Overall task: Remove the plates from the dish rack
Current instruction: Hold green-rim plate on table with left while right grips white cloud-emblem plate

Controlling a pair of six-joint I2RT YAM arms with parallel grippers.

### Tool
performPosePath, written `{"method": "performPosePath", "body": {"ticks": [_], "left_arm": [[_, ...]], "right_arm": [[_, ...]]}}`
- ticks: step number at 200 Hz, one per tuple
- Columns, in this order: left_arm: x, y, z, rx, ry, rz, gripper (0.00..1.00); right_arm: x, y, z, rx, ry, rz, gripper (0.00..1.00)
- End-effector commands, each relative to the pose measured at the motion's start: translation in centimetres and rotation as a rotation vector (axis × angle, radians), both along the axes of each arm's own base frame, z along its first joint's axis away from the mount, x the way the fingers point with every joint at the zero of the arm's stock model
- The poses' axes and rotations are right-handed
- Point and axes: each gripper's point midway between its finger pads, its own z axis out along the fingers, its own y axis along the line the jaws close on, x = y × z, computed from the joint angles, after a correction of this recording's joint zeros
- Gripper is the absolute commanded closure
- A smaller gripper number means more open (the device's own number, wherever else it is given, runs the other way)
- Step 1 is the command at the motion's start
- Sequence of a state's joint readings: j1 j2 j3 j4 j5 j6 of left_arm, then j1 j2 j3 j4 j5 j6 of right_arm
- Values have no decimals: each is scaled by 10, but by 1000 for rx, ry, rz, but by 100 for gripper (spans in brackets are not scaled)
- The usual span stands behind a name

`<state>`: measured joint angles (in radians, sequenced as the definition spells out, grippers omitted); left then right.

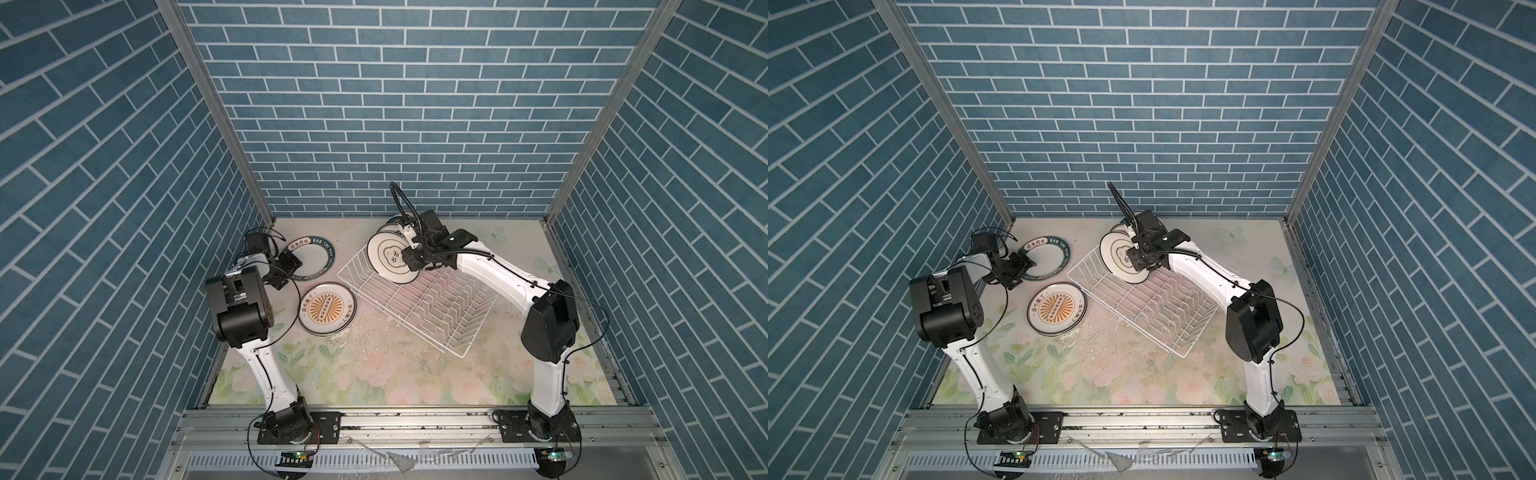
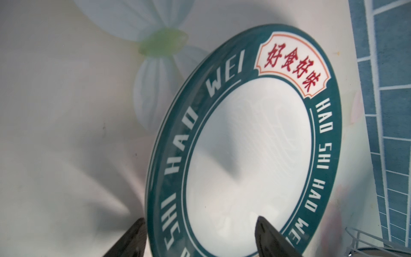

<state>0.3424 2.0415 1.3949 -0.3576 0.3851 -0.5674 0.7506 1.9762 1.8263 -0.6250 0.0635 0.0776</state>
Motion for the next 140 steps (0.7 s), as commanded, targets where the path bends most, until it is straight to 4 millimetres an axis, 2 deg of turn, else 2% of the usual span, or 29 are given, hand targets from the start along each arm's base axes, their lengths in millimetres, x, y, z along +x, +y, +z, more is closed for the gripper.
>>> {"method": "performPosePath", "body": {"ticks": [1,63,68,90,104,125,140], "left_arm": [[-3,-2,-2,7,23,-12,22],[-5,-3,5,8,4,-12,20],[-6,-3,7,9,-1,-12,17],[-10,-2,10,15,-11,-6,16],[-13,-1,10,15,-10,-1,7],[-17,2,10,12,-13,15,6],[-19,5,10,18,-20,23,1]], "right_arm": [[5,2,7,-20,-16,28,46],[7,-1,4,-38,-27,38,47],[7,0,3,-39,-24,43,48],[10,4,-3,-37,-15,58,50],[10,9,-6,-32,-12,79,52],[13,13,-10,-32,-12,94,56],[15,16,-12,-33,-15,105,59]]}}
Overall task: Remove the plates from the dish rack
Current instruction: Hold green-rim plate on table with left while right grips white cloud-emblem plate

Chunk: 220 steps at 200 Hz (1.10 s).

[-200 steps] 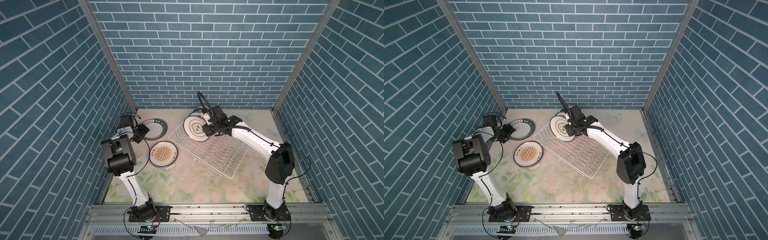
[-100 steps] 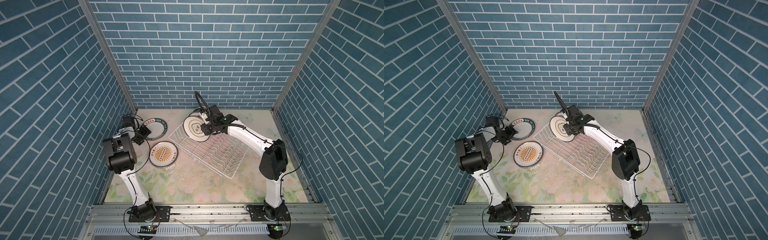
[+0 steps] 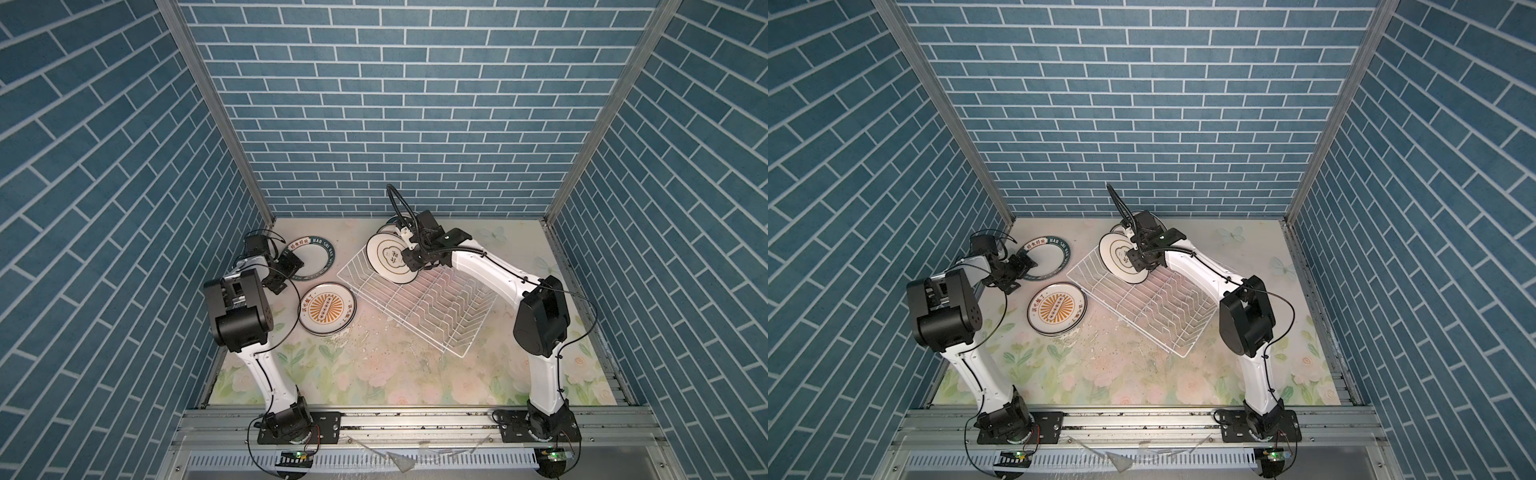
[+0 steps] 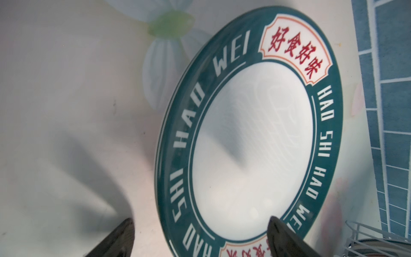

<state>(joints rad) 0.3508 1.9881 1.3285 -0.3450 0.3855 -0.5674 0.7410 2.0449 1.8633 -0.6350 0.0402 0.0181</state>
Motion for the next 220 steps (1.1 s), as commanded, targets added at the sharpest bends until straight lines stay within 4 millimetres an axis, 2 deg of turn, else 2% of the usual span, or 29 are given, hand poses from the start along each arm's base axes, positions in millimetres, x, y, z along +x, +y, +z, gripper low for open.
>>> {"method": "performPosePath", "body": {"ticks": [1,65,129,176,220], "left_arm": [[-5,6,7,18,-20,16,1],[-13,6,9,31,-27,25,1],[-18,3,12,32,-37,23,1],[-19,2,9,25,-36,19,1],[-19,1,10,24,-37,17,1]], "right_arm": [[7,10,10,13,-34,56,60],[7,14,3,11,-65,107,79],[-1,16,-5,-19,-105,192,91],[-7,15,-14,-56,-143,245,94],[-7,13,-12,-84,-181,242,100]]}}
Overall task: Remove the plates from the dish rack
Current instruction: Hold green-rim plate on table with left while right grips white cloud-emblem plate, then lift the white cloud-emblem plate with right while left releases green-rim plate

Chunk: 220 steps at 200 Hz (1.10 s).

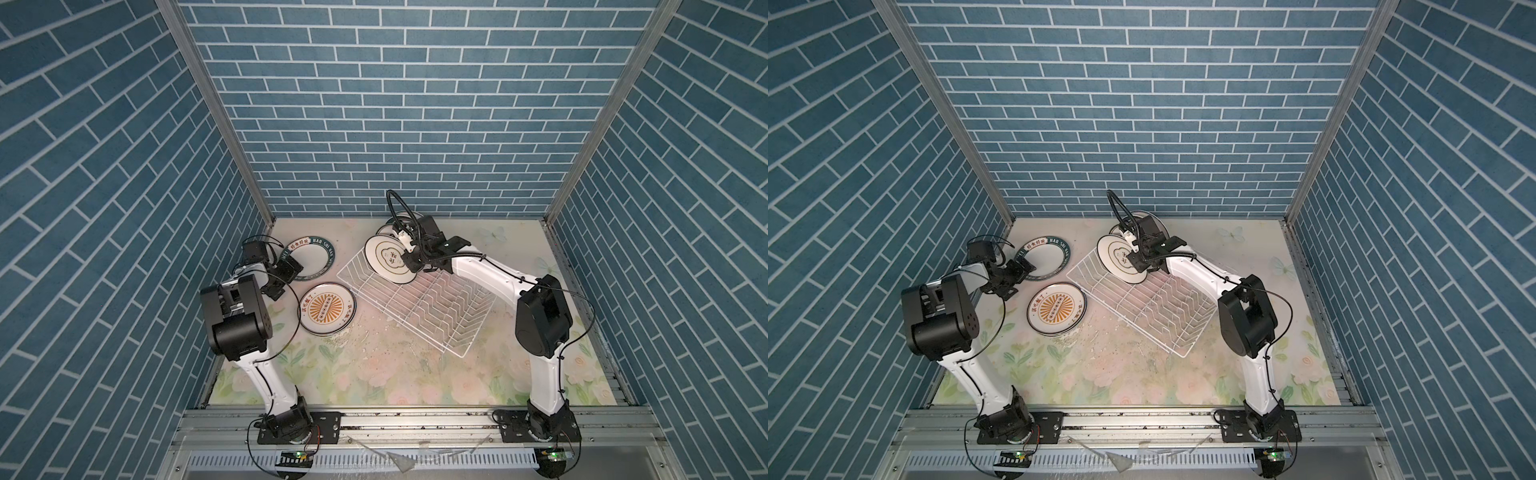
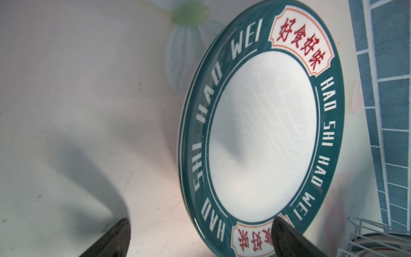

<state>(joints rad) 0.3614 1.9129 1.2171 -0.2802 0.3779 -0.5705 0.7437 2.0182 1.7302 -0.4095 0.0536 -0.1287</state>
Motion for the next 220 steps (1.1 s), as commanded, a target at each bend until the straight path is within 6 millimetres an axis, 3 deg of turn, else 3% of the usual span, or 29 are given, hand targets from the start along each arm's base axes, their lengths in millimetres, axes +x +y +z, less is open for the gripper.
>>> {"method": "performPosePath", "body": {"ticks": [1,138,190,220], "left_arm": [[-2,0,8,9,-13,-1,1],[-6,0,7,9,-17,6,1],[-8,1,17,13,-37,7,1],[-11,1,26,18,-56,5,1]], "right_arm": [[-19,3,-7,-90,-33,130,100],[-23,-5,46,0,-171,83,100],[-33,-5,65,64,-167,97,100],[-42,-7,86,118,-177,106,100]]}}
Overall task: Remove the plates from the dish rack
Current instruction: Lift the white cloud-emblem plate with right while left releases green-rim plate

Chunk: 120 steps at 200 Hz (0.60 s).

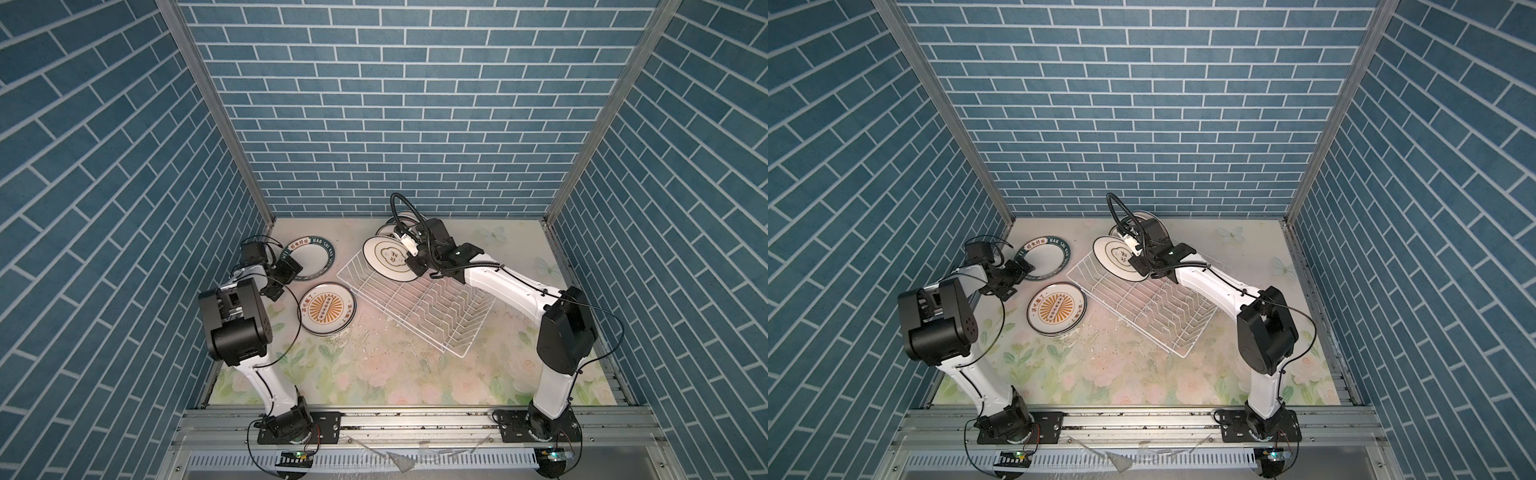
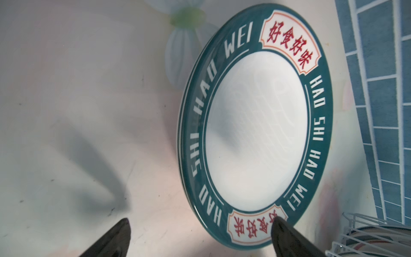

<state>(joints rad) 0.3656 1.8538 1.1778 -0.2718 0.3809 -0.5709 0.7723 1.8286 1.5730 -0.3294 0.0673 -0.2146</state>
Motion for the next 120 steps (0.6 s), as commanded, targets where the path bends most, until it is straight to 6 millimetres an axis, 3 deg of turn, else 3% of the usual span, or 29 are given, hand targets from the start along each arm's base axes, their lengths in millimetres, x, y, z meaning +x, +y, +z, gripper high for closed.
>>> {"method": "performPosePath", "body": {"ticks": [1,30,55,84,120], "left_arm": [[-5,1,14,10,-30,1,1],[-13,-1,33,21,-71,3,1],[-16,-11,63,7,-164,-21,1],[-13,-40,108,-33,-360,-115,1],[-8,-96,154,-63,-565,-304,1]], "right_arm": [[-13,2,41,99,-46,36,100],[-32,5,72,206,-31,84,100],[-46,12,101,331,3,113,100],[-31,15,130,518,98,-41,100],[-25,50,145,755,301,-35,100]]}}
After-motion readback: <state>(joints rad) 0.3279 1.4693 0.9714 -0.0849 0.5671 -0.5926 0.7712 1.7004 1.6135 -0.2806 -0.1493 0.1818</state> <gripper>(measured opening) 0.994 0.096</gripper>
